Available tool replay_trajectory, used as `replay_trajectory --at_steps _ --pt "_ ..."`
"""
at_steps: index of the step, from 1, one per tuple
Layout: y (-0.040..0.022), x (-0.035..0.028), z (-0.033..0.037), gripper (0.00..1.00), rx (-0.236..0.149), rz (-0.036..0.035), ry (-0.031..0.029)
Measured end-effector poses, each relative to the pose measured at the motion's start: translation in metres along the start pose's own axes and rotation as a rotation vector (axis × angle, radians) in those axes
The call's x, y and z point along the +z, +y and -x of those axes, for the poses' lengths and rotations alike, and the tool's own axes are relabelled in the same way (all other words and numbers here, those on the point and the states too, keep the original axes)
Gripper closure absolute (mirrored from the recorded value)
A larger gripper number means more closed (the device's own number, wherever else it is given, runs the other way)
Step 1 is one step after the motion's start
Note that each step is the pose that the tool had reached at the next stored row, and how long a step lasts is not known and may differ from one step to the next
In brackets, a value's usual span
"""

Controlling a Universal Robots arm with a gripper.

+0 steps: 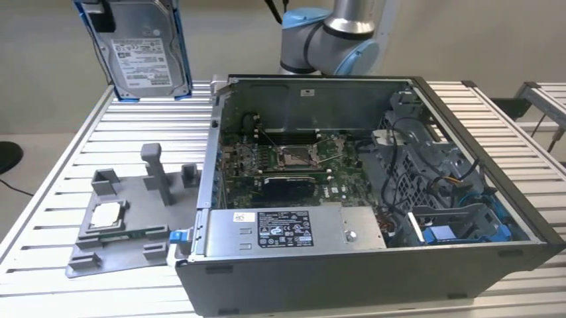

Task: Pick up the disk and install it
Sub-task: 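Pick up the disk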

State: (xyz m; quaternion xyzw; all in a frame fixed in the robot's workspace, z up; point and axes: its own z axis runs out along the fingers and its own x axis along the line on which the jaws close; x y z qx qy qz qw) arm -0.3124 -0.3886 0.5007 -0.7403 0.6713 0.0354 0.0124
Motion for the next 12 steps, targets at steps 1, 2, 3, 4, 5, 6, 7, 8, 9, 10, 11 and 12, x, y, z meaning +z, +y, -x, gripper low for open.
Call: replay_trajectory --at_steps 1,2,3,4,5,6,7,8,9,10,11,12 --pt "-0.0045 -0.0001 -0.0004 1.00 0.000 0.0001 0.0000" --pt "-0.0090 -0.0003 -0.0009 1.00 0.000 0.0002 0.0000" --pt "-0.0135 -0.0005 -0.0015 1.00 0.000 0.0004 0.0000" --pt "-0.0181 -0.0006 -0.0020 1.00 0.000 0.0005 0.0000" --pt "-0.0226 -0.0008 -0.0026 1.00 0.000 0.0007 0.0000" --pt "-0.0271 -0.0010 -0.0033 1.00 0.000 0.0008 0.0000" --pt "-0.0315 -0.0012 -0.0039 1.00 0.000 0.0009 0.0000" --pt "-0.0359 -0.0014 -0.0046 1.00 0.000 0.0011 0.0000" --pt "-0.0402 -0.0016 -0.0053 1.00 0.000 0.0013 0.0000" --pt "-0.0450 -0.0017 -0.0061 1.00 0.000 0.0014 -0.0001" --pt "-0.0493 -0.0019 -0.0068 1.00 0.000 0.0016 -0.0001" --pt "-0.0537 -0.0021 -0.0074 1.00 0.000 0.0017 -0.0001"
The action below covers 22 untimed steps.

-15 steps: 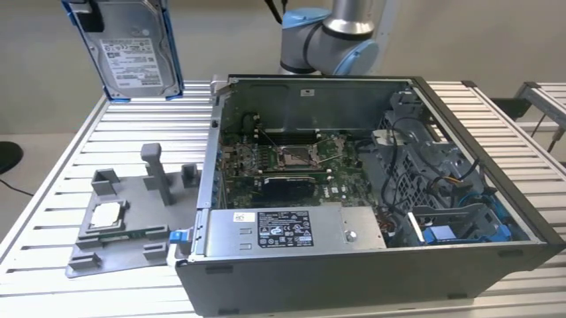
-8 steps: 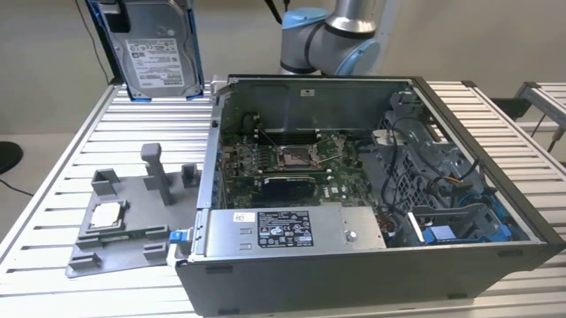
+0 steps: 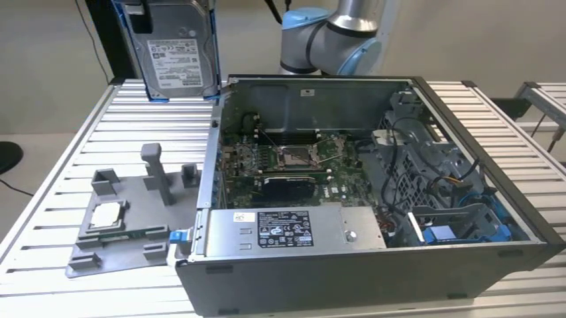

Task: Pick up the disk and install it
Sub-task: 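Pick up the disk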

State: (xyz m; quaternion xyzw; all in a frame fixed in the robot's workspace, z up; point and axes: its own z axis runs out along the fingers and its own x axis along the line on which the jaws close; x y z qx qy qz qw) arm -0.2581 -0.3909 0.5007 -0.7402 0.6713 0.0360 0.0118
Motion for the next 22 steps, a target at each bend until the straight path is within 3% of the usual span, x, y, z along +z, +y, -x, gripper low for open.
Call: replay_trajectory --at_steps 12,22 --pt "-0.0540 -0.0024 -0.0100 1.00 0.000 0.0026 -0.0002" --pt "-0.0983 -0.0046 -0.0224 1.00 0.001 0.0079 -0.0007"
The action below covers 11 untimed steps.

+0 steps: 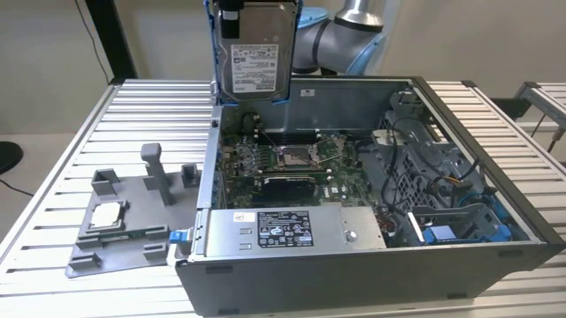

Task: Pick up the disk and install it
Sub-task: 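Pick up the disk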

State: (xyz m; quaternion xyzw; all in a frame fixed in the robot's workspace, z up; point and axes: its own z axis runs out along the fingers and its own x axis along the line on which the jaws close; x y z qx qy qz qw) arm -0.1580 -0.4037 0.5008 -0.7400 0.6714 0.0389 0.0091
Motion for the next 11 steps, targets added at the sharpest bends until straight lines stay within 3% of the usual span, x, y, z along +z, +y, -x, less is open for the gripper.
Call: replay_trajectory --at_steps 7,11 --pt "-0.0310 -0.0019 -0.0098 1.00 0.000 0.0038 -0.0004" --pt "-0.0452 -0.0029 -0.0157 1.00 0.000 0.0055 -0.0006"
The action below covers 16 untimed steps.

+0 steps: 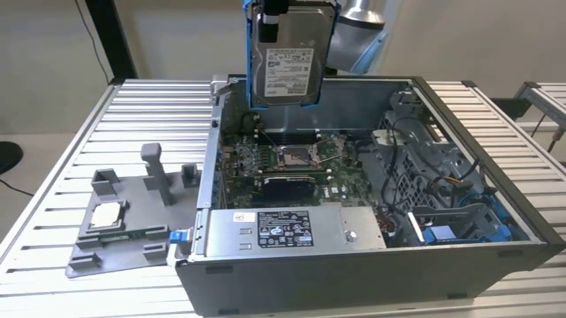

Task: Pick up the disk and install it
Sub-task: 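Pick up the disk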

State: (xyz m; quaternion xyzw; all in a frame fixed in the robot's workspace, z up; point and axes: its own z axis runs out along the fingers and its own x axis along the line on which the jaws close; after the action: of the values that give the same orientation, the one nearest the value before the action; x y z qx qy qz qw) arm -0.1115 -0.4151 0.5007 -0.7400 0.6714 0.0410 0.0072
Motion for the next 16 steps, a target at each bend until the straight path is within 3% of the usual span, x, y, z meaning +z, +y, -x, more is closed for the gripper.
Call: replay_trajectory --at_steps 16 --pt "-0.0635 -0.0047 -0.0260 1.00 0.000 0.0045 -0.0005"
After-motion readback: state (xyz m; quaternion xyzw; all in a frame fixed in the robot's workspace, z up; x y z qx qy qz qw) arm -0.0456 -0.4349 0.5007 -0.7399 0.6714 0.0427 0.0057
